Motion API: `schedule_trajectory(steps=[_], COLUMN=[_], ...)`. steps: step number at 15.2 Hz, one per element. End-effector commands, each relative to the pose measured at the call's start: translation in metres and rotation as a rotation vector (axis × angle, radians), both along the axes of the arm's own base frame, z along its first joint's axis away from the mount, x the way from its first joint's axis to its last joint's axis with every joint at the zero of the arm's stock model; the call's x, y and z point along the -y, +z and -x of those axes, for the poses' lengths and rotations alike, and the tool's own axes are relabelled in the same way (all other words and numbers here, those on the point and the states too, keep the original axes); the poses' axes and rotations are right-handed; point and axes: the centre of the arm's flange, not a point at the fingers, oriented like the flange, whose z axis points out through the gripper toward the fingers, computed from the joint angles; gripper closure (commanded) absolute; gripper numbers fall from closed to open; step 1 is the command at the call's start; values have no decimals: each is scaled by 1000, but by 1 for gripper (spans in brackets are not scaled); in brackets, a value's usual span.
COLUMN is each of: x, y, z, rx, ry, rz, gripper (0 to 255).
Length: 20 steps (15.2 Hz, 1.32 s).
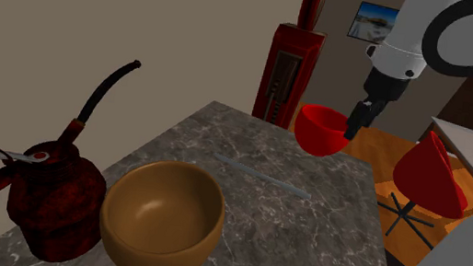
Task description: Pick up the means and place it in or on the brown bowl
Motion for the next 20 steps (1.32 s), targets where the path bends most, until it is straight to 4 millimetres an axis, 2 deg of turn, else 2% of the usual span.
schedule_trajectory(steps=[1,10,18,20], x=[0,-88,-176,-176], y=[0,-48,-88,-93], z=[0,-53,-81,-80], rx=[0,-66,-124,-124], ry=[0,218,412,413], rz=[0,-57,-109,-109], gripper=[0,0,0,0])
